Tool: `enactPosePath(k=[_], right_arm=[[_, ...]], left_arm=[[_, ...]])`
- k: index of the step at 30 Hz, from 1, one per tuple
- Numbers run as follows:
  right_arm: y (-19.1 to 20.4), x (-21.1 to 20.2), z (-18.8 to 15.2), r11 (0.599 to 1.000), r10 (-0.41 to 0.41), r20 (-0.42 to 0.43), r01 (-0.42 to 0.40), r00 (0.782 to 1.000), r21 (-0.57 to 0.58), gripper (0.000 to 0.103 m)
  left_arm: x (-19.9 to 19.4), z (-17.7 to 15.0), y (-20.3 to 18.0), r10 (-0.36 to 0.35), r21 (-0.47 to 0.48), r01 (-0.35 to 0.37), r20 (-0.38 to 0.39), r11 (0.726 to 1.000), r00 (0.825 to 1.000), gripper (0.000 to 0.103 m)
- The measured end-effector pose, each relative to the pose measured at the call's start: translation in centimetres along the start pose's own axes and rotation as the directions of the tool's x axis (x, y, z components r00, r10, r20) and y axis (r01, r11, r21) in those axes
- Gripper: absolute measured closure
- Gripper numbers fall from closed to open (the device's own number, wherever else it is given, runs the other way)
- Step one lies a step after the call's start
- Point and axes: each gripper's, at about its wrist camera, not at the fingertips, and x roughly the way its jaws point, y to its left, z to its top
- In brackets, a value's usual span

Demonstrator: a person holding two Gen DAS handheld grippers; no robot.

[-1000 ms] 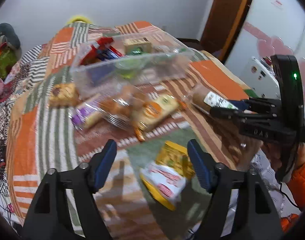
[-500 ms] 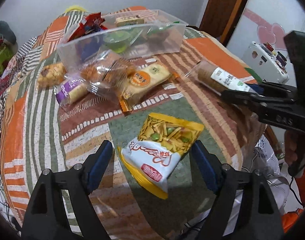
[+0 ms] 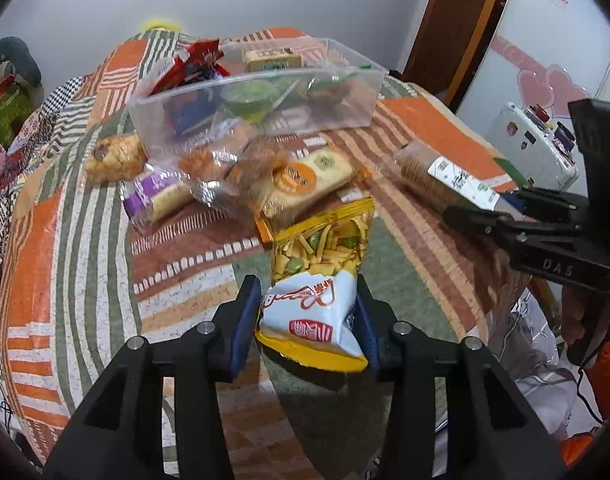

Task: Organize snacks
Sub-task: 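Grasp the yellow chip bag with the left gripper while the right lifts the biscuit roll, then carry the chip bag into the clear box with the left gripper while the right drops the biscuit roll in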

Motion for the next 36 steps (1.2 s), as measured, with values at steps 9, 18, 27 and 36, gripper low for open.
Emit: enactPosePath(k=[9, 18, 27, 36], right_arm=[[-0.6, -1.7, 1.5, 0.999, 0.025, 0.066, -0.028, 0.998, 0.042, 0.069], [-0.9, -2.9, 4.6, 0.998, 0.039, 0.151, -0.047, 0.988, 0.047, 0.069], [-0.7, -2.7, 8.0, 0.998, 0.039, 0.211, -0.047, 0.977, 0.033, 0.069], [-1.1, -1.0, 11.6, 0.998, 0.042, 0.237, -0.050, 0.971, 0.026, 0.069]], left_arm=[[-1.8, 3.1, -0.1, 0.005, 0.020, -0.007, 0.084, 1.000, 0.996, 0.081], [-3.0, 5.7, 0.6, 0.029, 0.023, -0.033, 0.161, 0.999, 0.987, 0.083], [-3.8, 10.0, 1.8, 0.043, 0.015, -0.048, 0.238, 0.999, 0.970, 0.083], [-2.1, 15.0, 2.6, 0.045, 0.022, -0.053, 0.289, 0.998, 0.956, 0.083]])
